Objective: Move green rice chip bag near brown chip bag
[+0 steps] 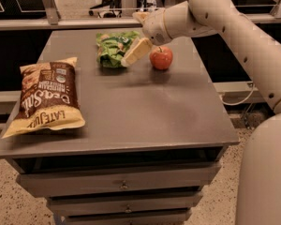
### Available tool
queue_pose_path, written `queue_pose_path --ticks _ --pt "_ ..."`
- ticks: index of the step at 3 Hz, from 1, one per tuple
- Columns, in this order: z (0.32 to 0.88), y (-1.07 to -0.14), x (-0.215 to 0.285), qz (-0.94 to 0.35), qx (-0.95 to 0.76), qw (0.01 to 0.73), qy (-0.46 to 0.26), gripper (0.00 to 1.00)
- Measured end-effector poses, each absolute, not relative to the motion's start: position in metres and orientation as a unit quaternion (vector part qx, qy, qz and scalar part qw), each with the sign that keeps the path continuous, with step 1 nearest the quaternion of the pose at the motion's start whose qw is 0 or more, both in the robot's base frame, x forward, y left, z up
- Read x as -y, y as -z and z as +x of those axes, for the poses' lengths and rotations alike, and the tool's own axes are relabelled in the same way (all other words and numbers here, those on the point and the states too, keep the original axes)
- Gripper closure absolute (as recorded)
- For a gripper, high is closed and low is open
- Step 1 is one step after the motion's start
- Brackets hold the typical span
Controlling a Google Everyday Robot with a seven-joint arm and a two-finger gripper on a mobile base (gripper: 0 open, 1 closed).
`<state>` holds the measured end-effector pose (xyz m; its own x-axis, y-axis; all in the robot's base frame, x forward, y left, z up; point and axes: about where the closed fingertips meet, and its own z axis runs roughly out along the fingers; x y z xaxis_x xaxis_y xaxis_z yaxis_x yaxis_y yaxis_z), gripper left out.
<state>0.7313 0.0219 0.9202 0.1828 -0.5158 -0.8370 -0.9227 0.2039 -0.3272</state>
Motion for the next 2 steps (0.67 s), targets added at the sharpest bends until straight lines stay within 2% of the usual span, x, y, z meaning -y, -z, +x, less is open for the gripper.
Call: queue_pose_path --ticks 2 --pt "0.749 -0.902 -0.036 -0.607 -0.594 0.483 -0.214 0.00"
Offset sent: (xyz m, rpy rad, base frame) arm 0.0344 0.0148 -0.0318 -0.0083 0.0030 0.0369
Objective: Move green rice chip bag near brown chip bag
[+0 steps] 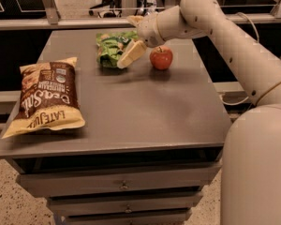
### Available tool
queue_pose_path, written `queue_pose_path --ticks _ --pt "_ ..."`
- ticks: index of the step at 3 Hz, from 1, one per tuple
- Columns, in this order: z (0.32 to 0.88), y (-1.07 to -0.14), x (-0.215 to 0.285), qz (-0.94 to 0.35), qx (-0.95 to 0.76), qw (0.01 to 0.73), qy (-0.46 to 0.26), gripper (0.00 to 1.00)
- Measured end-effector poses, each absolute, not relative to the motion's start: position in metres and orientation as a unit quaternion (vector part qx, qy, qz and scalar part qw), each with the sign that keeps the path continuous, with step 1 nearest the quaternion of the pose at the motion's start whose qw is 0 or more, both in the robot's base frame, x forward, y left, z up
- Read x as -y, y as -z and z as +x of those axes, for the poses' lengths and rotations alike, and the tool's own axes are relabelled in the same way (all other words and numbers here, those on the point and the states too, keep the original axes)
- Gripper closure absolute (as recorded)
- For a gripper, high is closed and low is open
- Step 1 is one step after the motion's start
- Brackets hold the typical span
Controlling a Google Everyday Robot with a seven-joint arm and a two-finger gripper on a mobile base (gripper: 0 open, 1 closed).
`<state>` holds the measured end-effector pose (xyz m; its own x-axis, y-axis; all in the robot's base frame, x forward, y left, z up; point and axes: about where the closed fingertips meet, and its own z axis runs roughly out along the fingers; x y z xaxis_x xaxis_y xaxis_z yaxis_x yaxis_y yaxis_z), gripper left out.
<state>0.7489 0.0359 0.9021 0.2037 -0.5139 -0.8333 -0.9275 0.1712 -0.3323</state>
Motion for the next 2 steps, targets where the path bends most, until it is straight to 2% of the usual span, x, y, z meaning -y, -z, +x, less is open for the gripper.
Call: queue_pose_path --ticks 1,2 --pt "0.7555 -0.8891 -0.0375 -0.609 -0.595 0.476 -0.218 0.00" --pt "0.7551 -0.8804 -0.0403 -0.612 -0.593 0.472 -0.226 0.14"
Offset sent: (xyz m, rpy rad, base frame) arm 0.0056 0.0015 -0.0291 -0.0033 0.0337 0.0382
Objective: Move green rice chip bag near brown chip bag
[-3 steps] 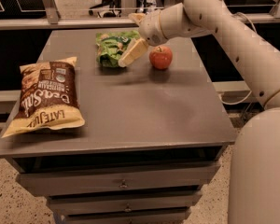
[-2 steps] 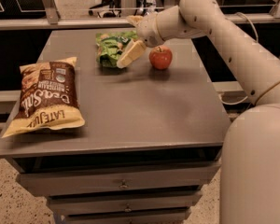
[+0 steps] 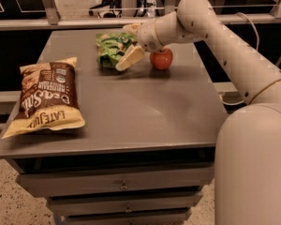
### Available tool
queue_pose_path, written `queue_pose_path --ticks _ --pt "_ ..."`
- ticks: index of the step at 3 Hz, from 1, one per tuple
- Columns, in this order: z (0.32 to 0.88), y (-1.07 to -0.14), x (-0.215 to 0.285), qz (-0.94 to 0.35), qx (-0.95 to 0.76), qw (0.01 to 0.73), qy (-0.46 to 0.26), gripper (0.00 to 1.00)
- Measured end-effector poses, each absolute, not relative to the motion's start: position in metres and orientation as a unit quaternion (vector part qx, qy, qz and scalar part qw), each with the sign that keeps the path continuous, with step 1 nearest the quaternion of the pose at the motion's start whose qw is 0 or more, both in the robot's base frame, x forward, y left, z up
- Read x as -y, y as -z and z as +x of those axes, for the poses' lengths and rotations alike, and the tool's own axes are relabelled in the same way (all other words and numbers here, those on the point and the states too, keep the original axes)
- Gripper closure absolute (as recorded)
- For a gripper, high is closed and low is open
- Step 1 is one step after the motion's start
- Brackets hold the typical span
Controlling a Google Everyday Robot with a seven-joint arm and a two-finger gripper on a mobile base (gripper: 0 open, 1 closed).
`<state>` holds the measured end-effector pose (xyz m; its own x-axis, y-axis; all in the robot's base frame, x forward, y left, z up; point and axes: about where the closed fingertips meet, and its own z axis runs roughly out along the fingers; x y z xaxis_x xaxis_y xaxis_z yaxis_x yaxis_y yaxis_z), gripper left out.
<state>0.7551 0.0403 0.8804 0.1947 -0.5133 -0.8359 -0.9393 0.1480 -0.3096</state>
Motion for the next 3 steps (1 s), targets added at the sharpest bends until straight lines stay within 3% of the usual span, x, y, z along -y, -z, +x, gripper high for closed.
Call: queue_pose_path --ticks 1,2,3 --pt "0.7536 -0.8738 -0.0410 -0.618 -0.589 0.466 -0.230 0.38" --pt "0.7552 -0.8713 -0.0364 -0.617 -0.595 0.465 -0.222 0.69" --pt "0.7588 -0.8746 -0.0325 -0.610 -0.599 0.470 -0.218 0.92"
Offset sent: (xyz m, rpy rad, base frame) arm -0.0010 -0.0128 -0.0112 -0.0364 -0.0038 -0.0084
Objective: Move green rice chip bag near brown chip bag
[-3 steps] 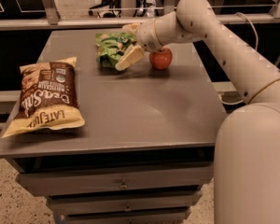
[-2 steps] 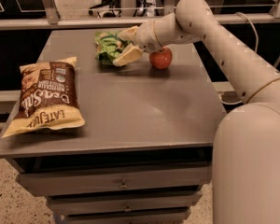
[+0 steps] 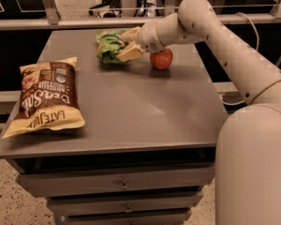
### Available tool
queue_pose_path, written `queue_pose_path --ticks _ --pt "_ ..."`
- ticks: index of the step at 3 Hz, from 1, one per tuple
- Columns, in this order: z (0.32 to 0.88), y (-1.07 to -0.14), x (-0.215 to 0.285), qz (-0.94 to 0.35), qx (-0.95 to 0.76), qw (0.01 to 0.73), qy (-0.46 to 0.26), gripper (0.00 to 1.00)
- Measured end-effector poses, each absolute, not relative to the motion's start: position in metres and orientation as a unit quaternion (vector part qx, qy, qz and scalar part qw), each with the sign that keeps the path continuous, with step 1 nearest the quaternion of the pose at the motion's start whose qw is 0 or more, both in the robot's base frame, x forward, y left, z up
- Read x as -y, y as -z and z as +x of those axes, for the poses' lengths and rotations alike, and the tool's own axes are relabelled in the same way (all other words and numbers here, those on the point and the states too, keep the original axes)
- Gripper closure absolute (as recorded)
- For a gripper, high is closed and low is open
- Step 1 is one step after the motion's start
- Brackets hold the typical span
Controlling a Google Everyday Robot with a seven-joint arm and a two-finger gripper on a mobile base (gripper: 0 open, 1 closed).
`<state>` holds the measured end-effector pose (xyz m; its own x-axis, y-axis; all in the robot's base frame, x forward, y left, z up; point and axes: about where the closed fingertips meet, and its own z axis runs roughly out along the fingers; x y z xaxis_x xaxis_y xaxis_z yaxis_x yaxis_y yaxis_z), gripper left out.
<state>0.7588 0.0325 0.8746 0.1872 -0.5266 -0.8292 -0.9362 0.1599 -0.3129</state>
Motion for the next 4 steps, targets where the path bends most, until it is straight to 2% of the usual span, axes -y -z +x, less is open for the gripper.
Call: queue_pose_path --ticks 1,2,4 --pt "0.747 -0.906 -0.043 -0.620 -0.579 0.480 -0.224 1.00" --pt "0.730 -0.920 -0.055 -0.633 -0.562 0.476 -0.239 1.00" --pt "0.683 -0.943 -0.096 -0.671 -0.490 0.449 -0.330 1.00"
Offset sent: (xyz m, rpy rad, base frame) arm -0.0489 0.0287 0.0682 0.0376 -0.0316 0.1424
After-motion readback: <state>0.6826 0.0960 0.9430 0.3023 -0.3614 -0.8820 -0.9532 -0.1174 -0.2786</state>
